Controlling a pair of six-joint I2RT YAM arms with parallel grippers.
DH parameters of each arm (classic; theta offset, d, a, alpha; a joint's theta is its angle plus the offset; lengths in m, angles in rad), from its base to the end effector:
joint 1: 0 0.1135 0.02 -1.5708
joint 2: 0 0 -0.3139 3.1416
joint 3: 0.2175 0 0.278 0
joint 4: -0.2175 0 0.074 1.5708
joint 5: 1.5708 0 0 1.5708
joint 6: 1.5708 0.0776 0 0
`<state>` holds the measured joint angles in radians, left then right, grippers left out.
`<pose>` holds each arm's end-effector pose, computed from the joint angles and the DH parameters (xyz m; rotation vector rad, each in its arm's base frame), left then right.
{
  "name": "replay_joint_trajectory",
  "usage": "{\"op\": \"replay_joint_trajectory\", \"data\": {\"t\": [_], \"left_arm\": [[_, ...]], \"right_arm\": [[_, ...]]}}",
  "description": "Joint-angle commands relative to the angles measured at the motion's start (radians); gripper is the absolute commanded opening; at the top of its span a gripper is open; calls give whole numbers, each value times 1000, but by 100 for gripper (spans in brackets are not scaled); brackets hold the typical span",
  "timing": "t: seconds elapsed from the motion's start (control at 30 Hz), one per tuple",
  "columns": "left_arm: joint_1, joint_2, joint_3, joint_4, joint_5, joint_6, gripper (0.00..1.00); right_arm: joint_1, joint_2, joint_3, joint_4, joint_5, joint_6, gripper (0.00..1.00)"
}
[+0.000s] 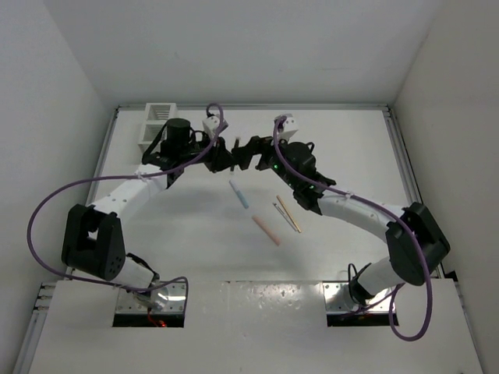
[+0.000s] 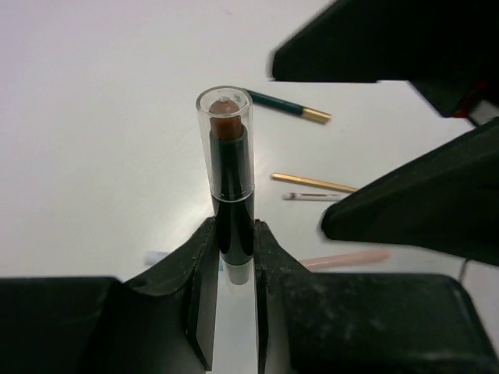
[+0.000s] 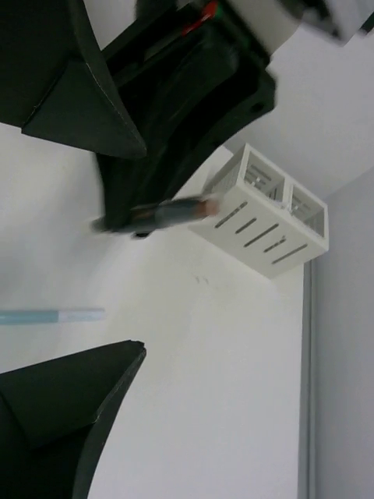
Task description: Organize the makeup
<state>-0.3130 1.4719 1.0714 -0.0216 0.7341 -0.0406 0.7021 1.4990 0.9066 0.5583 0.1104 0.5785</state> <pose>0.3478 -0.1672 0.3214 0.7420 1.8573 -0.9555 0.3164 0.2565 0.3196 -0.0142 1.6804 0.8946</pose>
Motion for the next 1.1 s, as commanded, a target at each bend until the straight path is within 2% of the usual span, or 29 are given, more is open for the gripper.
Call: {"op": "replay_joint_trajectory", "data": {"t": [0.0,0.07,0.17,0.23,0.37,0.47,0.57,0.73,0.97,1.07], "left_arm": [[70,-12,77,23,-100,90,0],[109,8,97,23,-152,125,0],[198,53,140,109,-258,189,0],[261,94,172,205,-320,200,0],[347,298,318,328,-366,168,0],[393,407,502,341,-375,137,0],[411,510,564,350,-398,146,0],[411,573,573,385,-484,191,0],[431,617,509,413,-504,222,0],[443,617,496,413,-504,222,15]], "right_arm": [[-19,-77,-9,-67,49,-42,100],[-35,-124,-63,-110,83,-55,100],[-78,-223,-151,-149,172,-103,100],[-84,-298,-202,-211,192,-192,100],[-87,-419,-279,-287,265,-310,100],[-90,-486,-350,-345,297,-374,100],[-98,-545,-402,-365,314,-414,100],[-102,-592,-448,-393,351,-460,100],[-115,-585,-448,-492,348,-479,100],[-168,-507,-350,-647,270,-465,100]]}}
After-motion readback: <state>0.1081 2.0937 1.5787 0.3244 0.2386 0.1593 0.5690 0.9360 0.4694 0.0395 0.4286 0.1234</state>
